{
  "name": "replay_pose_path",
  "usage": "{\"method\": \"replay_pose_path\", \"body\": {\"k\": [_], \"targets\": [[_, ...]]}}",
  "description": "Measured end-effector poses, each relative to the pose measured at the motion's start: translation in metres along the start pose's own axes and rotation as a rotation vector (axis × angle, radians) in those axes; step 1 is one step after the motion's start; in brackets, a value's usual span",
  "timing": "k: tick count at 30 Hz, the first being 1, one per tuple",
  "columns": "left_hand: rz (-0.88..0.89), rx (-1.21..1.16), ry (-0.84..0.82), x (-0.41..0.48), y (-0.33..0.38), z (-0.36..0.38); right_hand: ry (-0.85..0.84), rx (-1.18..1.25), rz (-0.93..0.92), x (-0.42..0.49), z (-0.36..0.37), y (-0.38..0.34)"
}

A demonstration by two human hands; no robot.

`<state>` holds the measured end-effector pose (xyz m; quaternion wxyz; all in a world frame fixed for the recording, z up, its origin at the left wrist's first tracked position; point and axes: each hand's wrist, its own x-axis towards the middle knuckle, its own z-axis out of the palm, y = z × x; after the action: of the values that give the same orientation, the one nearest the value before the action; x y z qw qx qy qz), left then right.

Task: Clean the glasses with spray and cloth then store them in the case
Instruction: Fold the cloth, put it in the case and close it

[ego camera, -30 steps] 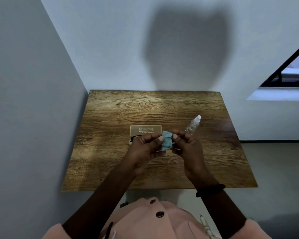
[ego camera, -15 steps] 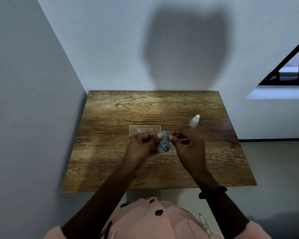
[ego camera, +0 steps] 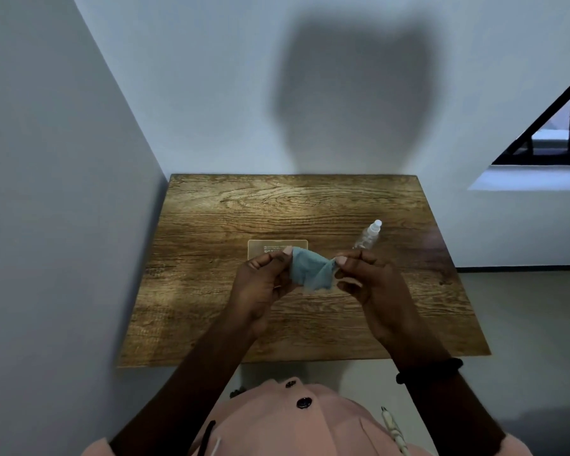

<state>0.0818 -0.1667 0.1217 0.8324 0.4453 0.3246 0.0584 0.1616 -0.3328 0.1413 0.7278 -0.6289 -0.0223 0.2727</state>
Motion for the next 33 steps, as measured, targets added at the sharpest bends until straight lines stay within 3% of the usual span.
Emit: {"method": "replay_pose_path", "body": {"k": [3, 8, 11, 13, 21, 27, 33], "targets": [[0.104, 0.177, 0.03, -0.002, -0.001, -0.001, 0.075, -0.21, -0.262, -0.003, 0.001, -0.006], [0.62, 0.63, 0.129, -0.006, -0.01, 0.009, 0.083, -0.217, -0.2, -0.001, 0.011, -0.01], [0.91, 0.772, 0.054, -0.015, -0.008, 0.02, 0.122, -0.268, -0.266, -0.003, 0.016, -0.009], [1.007, 0.898, 0.001, -0.02, -0.008, 0.026, 0.119, -0.273, -0.271, -0.005, 0.017, -0.009], [0.698, 0.755, -0.031, -0.022, -0.007, 0.027, 0.03, -0.298, -0.277, -0.009, 0.01, -0.014], [0.29, 0.375, -0.125, -0.027, 0.008, 0.022, 0.034, -0.206, -0.226, -0.011, 0.001, -0.018], [0.132, 0.283, -0.166, -0.03, 0.018, 0.016, -0.023, -0.089, -0.102, -0.011, 0.0, -0.02]]}}
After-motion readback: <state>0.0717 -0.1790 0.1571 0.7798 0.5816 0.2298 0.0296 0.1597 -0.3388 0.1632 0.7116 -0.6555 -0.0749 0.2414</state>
